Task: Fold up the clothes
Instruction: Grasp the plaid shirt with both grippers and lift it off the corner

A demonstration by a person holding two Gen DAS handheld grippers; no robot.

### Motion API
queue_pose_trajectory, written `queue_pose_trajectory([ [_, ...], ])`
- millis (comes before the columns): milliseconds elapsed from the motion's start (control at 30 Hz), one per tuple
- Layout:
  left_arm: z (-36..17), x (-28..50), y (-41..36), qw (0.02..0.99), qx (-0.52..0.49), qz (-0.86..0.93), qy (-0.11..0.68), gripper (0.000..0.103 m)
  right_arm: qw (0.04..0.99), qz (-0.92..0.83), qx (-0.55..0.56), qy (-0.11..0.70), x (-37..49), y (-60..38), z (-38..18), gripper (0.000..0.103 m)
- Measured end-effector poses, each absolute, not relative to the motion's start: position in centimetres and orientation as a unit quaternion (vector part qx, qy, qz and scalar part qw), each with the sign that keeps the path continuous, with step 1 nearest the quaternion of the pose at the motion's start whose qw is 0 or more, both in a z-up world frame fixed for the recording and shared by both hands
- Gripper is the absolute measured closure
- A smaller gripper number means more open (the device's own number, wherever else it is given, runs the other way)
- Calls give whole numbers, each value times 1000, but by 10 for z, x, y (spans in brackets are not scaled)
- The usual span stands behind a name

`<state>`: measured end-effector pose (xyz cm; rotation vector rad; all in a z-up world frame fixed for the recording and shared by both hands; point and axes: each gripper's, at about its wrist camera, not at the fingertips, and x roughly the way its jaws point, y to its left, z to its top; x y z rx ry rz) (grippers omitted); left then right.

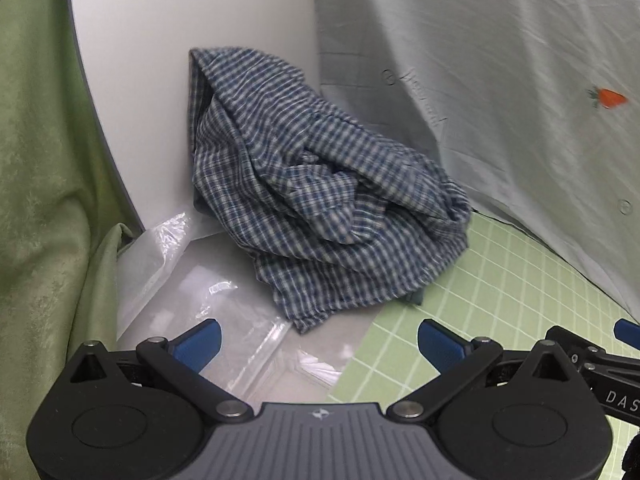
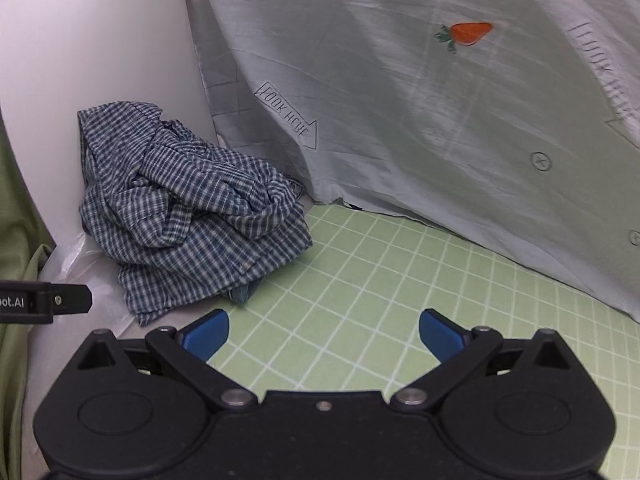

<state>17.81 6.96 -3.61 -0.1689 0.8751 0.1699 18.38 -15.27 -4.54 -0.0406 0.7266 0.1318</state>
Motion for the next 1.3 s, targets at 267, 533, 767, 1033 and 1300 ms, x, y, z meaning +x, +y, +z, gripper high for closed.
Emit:
queue_pose_trajectory([
  [267,-68,248,109,876,-113,120,453,8,926,71,-20,371,260,-119,-76,4],
  [533,-85,290,127,864,-142,136,463,19,922,104,-29,372,314,-88,-97,6],
  [767,-96,309,133,856,-164,136,471,29,919,137,-36,369,350,-65,-112,15],
  [1033,-93,304,126,857,-165,122,472,79,913,193,-9,359,350,-67,-112,70],
  [1300,-71,275,104,871,-120,112,463,100,929,182,-13,322,312,-81,-87,91],
])
